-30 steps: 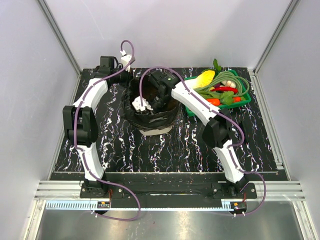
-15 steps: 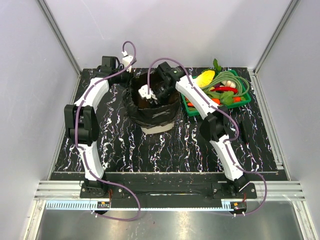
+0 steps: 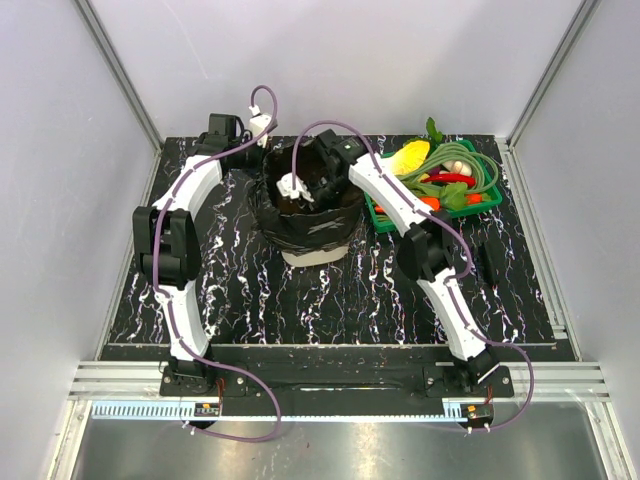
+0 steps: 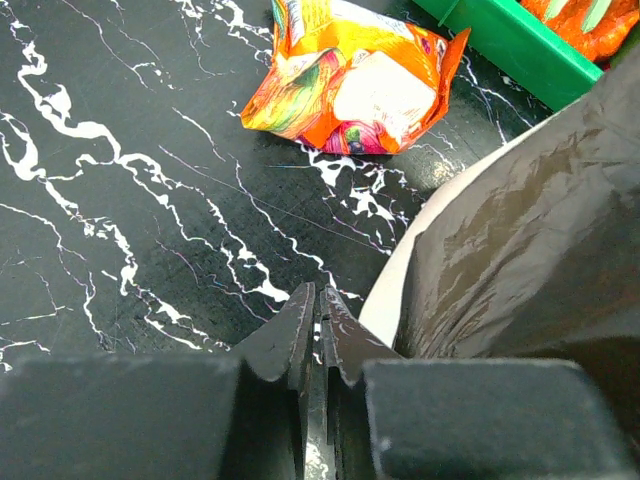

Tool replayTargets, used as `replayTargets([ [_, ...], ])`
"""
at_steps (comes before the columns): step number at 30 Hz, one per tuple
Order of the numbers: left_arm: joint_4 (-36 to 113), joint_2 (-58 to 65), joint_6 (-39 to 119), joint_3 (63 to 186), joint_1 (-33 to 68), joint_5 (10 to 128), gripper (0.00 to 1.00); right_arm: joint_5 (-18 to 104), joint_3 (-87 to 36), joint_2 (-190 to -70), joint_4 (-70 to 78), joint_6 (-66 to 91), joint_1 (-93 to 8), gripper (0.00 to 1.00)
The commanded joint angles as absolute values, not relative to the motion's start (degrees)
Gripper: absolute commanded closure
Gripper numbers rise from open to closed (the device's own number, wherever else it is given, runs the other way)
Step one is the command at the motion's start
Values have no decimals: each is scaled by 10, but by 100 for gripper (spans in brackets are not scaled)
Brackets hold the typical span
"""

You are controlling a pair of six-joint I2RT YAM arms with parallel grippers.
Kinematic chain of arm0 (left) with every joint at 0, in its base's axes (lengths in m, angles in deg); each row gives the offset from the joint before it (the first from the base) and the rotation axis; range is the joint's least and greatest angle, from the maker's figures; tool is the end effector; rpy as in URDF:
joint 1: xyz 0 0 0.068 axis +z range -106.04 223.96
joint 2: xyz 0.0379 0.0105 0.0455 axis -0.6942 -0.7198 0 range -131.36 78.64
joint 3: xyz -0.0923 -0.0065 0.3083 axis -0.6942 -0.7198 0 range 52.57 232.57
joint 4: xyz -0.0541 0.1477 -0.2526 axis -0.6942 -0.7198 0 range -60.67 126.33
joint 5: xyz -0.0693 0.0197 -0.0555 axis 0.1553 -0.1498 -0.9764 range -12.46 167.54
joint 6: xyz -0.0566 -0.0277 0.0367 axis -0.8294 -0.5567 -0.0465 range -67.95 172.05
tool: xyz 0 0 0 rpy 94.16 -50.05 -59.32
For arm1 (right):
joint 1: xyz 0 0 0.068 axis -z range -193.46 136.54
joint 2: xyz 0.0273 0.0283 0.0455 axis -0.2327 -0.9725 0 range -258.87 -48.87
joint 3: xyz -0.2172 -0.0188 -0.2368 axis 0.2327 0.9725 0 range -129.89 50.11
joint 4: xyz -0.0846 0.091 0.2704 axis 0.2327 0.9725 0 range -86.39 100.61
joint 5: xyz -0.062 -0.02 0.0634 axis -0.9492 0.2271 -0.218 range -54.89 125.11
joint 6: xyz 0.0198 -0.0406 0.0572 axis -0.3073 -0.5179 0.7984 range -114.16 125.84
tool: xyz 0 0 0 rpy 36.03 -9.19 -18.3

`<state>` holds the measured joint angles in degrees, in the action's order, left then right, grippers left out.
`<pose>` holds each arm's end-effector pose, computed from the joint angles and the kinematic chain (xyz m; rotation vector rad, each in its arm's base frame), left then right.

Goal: Put the trash bags into the trash bin
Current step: Place the trash bag in the trash bin.

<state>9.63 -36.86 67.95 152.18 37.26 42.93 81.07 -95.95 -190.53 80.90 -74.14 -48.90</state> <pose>0.5278 -0.0968 0.2936 0.7286 2.1049 -0.6080 0.4461 0.3710 0.2790 -2.1543 1.1763 0.8216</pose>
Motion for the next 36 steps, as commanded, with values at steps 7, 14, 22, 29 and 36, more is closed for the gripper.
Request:
replayTargets([
  [7, 111, -381, 687, 1546, 371, 430, 90, 718, -934, -1879, 974, -817, -532, 99],
  [14, 112, -384, 687, 1546, 371, 428, 92, 666, -914, -1893, 974, -828, -541, 100],
  [22, 112, -389, 687, 1556, 370, 426, 93, 611, -927, -1912, 975, -827, -541, 100],
  [29, 112, -389, 691, 1559, 370, 427, 93, 532, -960, -1946, 973, -827, -542, 100],
  [36, 107, -389, 702, 1559, 370, 433, 93, 471, -953, -1956, 965, -849, -544, 100],
])
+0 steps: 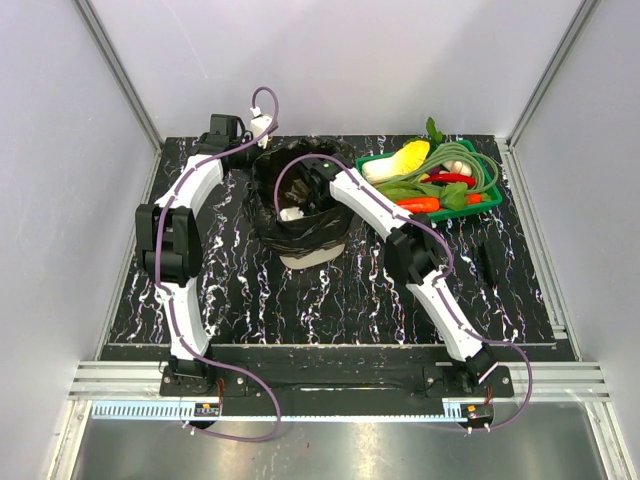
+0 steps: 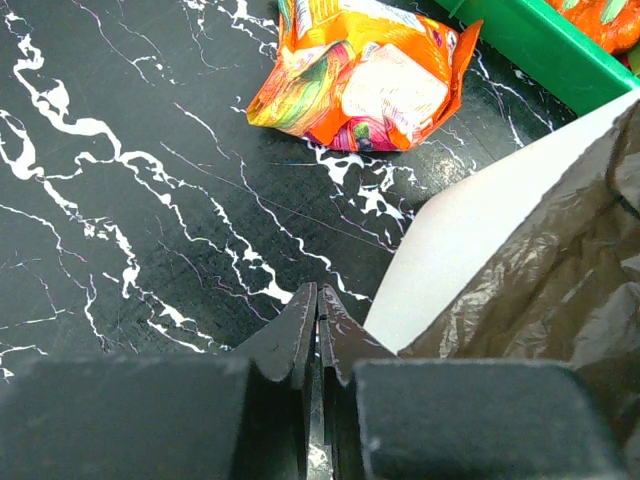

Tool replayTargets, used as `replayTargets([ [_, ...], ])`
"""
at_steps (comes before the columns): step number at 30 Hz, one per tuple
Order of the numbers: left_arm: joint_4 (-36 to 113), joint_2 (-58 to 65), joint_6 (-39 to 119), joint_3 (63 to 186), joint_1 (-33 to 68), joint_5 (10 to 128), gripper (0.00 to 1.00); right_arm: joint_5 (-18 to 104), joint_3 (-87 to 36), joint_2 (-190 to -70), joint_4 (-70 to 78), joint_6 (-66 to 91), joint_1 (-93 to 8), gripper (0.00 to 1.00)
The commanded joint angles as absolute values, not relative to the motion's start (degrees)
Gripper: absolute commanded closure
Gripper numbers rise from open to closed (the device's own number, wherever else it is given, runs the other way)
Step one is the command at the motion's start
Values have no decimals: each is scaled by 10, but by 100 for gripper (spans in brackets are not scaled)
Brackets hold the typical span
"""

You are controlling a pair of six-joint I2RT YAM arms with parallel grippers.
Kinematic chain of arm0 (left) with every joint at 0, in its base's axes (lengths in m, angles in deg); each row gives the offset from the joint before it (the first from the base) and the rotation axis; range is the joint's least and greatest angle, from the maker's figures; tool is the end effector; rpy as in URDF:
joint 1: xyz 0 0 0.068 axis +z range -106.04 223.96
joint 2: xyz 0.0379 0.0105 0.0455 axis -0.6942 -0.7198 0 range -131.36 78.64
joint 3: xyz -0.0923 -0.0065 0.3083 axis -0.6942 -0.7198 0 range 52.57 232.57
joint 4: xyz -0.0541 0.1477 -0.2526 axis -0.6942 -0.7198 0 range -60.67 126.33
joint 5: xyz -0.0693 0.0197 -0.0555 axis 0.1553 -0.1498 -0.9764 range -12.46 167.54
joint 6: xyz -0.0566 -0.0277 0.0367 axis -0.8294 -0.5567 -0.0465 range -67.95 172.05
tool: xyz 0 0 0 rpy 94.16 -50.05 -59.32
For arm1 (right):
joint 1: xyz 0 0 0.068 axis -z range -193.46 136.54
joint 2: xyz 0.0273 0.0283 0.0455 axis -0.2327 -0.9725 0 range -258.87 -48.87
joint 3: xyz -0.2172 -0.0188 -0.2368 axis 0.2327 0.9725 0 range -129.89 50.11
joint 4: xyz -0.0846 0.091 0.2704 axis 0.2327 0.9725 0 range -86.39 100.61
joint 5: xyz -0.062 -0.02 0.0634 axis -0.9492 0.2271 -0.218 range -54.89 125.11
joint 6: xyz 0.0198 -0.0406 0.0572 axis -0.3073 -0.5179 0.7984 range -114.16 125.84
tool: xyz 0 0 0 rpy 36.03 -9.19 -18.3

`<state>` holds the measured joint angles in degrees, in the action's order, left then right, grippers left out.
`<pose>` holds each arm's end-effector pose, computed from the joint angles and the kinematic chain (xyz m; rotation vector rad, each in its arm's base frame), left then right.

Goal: Put the trash bags into the trash bin
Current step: Place the trash bag in the trash bin.

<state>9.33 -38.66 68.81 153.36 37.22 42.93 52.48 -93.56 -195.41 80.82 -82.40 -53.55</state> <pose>0.5349 -0.0980 0.2846 0.7431 2.1129 -0.6060 0.4404 0.3944 0.2027 -2.5782 1.2061 0.2961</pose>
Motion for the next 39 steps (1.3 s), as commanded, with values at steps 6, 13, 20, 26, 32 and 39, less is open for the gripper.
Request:
replayTargets([
  [6, 105, -390, 706, 1560, 370, 434, 93, 432, -941, -1954, 956, -850, -550, 100],
  [13, 102, -391, 710, 1561, 370, 435, 93, 354, -908, -1952, 912, -843, -559, 100],
  [20, 102, -391, 713, 1558, 369, 434, 93, 297, -895, -1953, 889, -843, -562, 100],
  [26, 101, -392, 715, 1559, 368, 440, 93, 248, -868, -1944, 848, -848, -563, 100],
  [32, 101, -396, 718, 1561, 367, 445, 93, 236, -865, -1938, 817, -850, -564, 100],
  [39, 100, -396, 721, 1560, 366, 448, 93, 223, -887, -1941, 814, -858, -564, 100],
])
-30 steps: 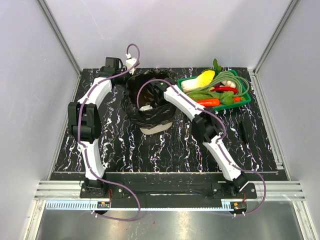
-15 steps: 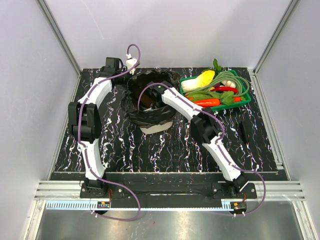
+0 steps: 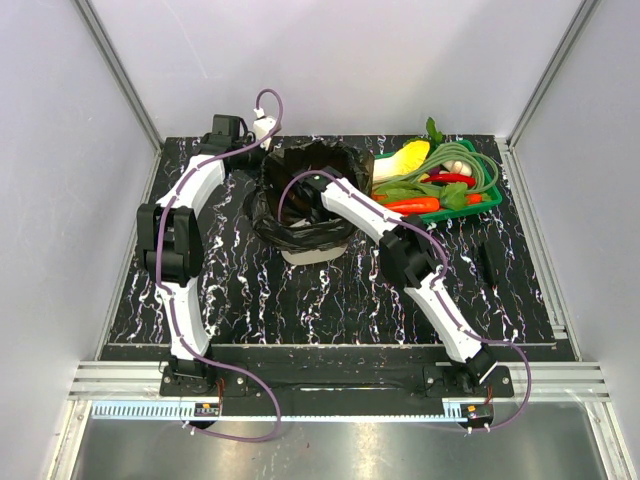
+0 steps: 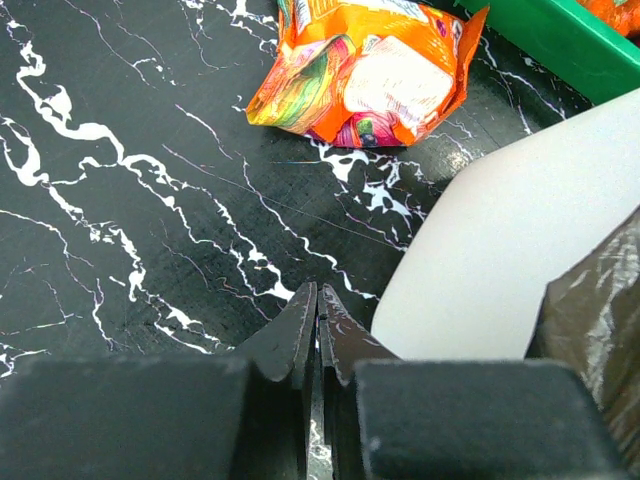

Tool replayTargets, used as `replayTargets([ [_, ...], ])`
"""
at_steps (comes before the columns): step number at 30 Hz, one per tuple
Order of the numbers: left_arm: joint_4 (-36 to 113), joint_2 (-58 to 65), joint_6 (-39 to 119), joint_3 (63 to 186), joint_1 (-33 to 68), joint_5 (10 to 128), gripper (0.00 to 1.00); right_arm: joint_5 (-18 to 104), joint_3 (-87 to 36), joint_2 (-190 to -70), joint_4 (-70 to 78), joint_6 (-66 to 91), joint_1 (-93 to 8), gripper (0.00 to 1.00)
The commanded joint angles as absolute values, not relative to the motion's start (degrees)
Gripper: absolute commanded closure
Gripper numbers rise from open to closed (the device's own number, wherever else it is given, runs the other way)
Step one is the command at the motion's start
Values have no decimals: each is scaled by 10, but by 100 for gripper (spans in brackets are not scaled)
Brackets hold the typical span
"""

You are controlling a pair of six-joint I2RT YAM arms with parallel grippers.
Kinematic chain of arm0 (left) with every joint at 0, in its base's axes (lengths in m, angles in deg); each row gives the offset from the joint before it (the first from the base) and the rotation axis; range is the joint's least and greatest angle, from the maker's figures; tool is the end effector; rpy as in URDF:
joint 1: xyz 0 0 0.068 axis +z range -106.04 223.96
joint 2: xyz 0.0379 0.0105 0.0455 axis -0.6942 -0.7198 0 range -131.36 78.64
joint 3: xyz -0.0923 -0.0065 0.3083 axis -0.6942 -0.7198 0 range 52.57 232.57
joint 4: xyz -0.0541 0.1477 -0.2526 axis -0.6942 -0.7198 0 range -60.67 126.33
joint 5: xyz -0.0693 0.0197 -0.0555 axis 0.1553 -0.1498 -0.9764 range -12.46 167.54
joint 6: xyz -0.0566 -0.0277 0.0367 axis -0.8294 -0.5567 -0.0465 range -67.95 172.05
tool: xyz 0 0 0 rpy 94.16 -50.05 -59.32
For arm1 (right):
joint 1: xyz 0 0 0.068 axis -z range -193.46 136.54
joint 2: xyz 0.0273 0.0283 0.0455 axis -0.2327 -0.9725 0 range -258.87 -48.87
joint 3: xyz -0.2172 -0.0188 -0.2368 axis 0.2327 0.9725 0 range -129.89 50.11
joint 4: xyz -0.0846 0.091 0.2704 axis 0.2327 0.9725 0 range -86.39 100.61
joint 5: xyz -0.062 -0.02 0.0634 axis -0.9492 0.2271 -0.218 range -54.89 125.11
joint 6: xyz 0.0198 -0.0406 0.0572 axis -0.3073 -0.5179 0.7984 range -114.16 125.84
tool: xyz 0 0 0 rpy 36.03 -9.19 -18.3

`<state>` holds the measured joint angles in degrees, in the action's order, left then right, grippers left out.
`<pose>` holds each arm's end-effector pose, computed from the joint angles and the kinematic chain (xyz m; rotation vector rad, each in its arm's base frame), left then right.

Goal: Put the trash bags into the trash bin
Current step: Place the trash bag in the trash bin.

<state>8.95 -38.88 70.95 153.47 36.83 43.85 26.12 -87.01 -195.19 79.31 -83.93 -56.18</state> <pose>0.5350 -0.1009 0.2824 0.7813 2.1075 -0.5747 0.4345 0.3884 0.1684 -2.8423 1.2626 -0.2795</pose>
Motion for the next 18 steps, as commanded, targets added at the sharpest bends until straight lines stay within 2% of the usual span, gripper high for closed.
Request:
replayTargets([
  [1, 99, -396, 723, 1559, 366, 448, 93, 225, -894, -1940, 818, -860, -564, 100],
  [5, 98, -396, 725, 1560, 366, 452, 93, 233, -925, -1940, 831, -863, -564, 98],
  [13, 94, -392, 731, 1558, 366, 457, 93, 291, -982, -1926, 831, -851, -557, 81],
  [18, 93, -386, 732, 1563, 366, 463, 93, 340, -1007, -1913, 831, -820, -547, 74],
])
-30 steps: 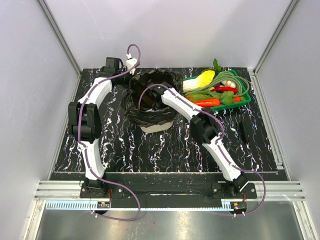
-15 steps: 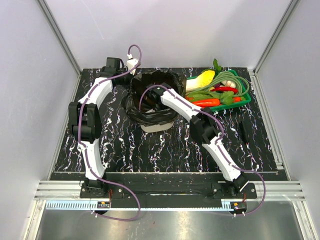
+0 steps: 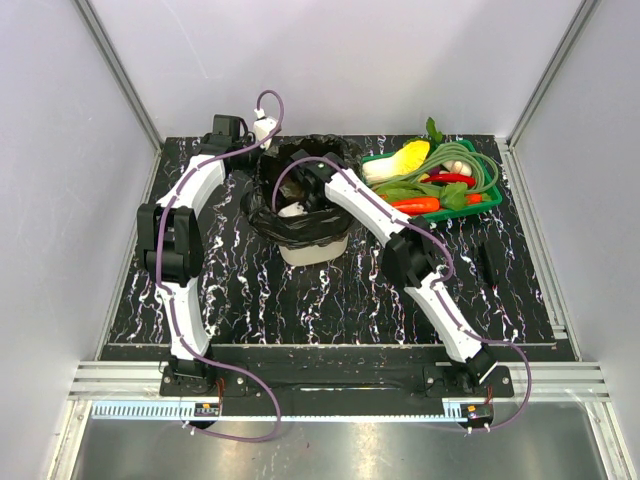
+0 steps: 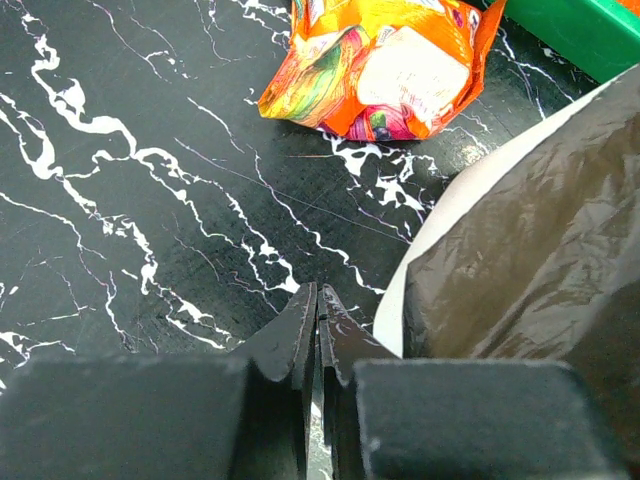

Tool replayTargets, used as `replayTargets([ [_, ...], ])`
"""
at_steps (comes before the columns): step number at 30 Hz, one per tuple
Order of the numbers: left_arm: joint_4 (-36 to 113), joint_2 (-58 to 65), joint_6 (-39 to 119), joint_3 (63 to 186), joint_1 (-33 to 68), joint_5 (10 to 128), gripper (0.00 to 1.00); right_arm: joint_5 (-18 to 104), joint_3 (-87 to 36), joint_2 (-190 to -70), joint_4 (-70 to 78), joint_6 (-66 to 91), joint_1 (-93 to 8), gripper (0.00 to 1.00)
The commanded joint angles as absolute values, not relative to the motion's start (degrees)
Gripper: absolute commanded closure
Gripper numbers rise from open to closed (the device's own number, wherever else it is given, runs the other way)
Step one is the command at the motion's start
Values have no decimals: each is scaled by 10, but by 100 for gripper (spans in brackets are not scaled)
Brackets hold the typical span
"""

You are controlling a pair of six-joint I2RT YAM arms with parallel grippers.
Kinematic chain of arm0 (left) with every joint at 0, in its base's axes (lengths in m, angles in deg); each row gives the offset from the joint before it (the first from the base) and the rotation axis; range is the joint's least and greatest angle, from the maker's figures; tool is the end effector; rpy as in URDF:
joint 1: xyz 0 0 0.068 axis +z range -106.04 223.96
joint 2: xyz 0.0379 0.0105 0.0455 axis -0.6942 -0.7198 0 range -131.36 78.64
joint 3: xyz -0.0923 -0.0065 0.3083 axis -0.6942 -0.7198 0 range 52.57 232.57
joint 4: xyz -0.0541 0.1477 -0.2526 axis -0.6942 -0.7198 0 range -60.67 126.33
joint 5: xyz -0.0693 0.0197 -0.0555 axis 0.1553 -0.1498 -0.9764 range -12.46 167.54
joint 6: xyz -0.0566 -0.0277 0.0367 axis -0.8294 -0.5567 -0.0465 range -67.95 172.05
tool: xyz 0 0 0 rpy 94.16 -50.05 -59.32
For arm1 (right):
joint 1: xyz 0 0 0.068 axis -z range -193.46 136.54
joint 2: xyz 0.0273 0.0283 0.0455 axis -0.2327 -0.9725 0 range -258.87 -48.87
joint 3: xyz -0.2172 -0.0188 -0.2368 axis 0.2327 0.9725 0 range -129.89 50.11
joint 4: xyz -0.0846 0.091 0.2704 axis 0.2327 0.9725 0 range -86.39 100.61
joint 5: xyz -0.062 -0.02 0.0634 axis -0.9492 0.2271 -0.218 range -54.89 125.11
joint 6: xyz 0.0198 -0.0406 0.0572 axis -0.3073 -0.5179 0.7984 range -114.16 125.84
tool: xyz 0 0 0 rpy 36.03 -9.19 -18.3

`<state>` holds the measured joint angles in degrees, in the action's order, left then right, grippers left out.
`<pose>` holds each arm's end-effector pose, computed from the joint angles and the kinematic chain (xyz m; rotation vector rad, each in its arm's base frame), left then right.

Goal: Put the trash bags into the trash bin
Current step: Place the trash bag in the trash bin.

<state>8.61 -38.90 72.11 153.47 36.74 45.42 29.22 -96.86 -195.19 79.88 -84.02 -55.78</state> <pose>0.5352 -0.1004 0.2810 0.7927 2.1145 -0.5362 0.4460 0.3977 0.2209 -2.6795 1.2086 -0.2879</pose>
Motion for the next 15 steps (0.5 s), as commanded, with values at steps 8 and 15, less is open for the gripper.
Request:
replayTargets([
  [8, 122, -358, 703, 1558, 368, 472, 89, 450, -1048, -1876, 789, -696, -520, 65],
  [15, 111, -362, 673, 1619, 373, 484, 67, 525, -1011, -1811, 675, -510, -483, 61],
])
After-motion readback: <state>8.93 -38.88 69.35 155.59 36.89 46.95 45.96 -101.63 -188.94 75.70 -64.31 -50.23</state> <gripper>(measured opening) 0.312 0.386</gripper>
